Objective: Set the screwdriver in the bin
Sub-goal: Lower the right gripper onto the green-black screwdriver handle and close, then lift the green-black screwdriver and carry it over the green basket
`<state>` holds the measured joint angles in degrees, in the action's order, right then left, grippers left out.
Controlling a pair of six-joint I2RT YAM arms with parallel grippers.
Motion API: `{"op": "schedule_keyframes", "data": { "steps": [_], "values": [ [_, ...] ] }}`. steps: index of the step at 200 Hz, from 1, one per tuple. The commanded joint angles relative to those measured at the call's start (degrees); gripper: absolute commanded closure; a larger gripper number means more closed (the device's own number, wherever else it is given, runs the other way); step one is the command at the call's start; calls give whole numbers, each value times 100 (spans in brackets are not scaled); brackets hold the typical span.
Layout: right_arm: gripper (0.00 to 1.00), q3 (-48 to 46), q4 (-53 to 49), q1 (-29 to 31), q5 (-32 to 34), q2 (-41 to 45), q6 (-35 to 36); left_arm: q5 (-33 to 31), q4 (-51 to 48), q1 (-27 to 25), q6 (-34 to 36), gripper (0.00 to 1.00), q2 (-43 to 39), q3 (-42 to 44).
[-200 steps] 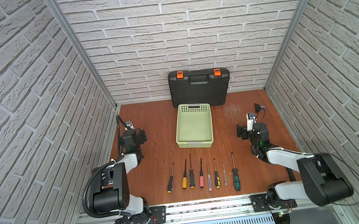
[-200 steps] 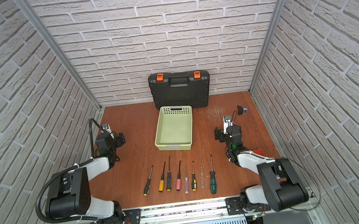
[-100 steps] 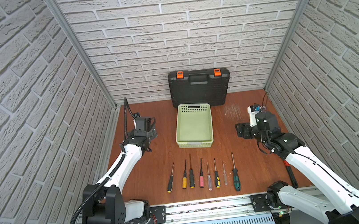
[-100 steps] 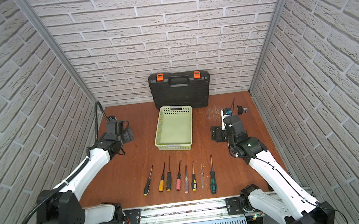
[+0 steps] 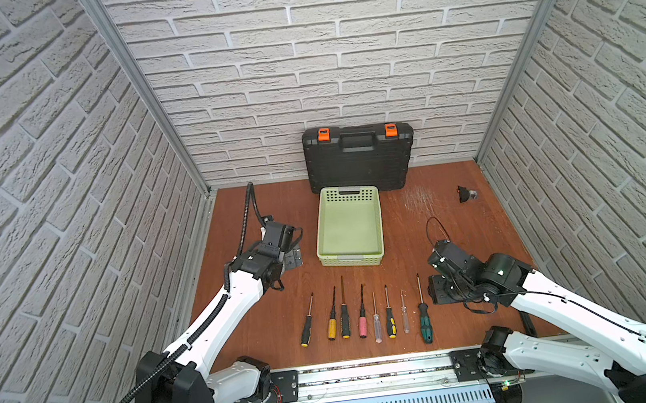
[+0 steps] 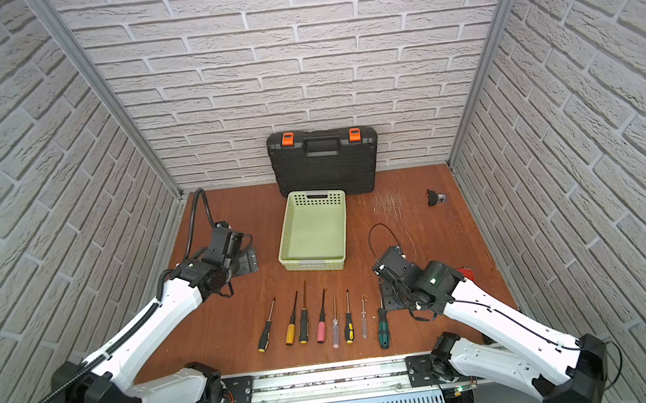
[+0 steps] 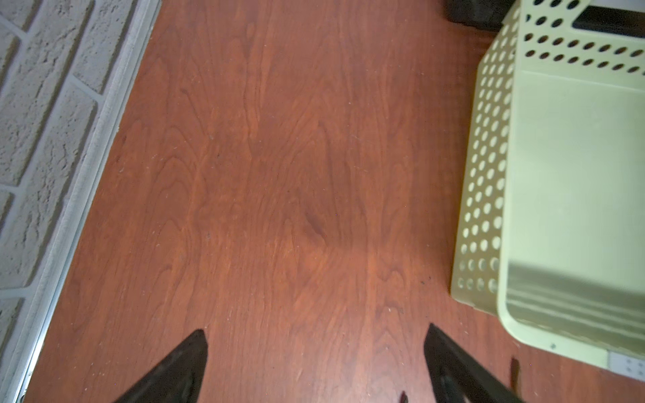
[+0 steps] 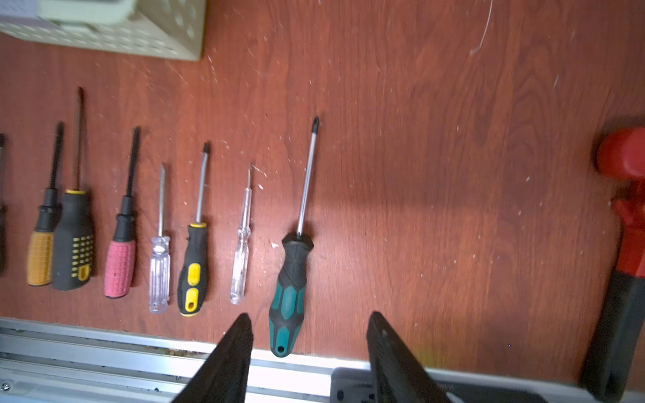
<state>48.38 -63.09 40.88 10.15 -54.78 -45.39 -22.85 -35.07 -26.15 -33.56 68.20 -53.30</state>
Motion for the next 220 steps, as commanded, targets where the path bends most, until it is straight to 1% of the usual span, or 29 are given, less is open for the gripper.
{"op": "schedule_keyframes", "data": {
  "steps": [1, 40, 86, 126, 179, 220],
  "values": [
    [46, -185, 54, 181, -209, -215, -510, -170, -158, -15, -178, 4, -220, 39],
    [45, -597, 742, 260, -362, -624, -635, -249, -212, -31, -76, 4, -351, 56],
    [47, -983, 1494, 336, -742, -1199, -715, -356, -212, -34, 23, 2, -474, 140],
    [48, -1046, 1452, 368, -585, -1516, -799, -378, -82, -30, 109, 2, -422, 172],
    [49, -1094, 1701, 368, -649, -2029, -779, -398, 53, -7, 309, 2, -491, 208],
    [51, -1155, 2019, 368, -821, -2314, -755, -354, 103, 40, 307, 2, -589, 240]
  ]
}}
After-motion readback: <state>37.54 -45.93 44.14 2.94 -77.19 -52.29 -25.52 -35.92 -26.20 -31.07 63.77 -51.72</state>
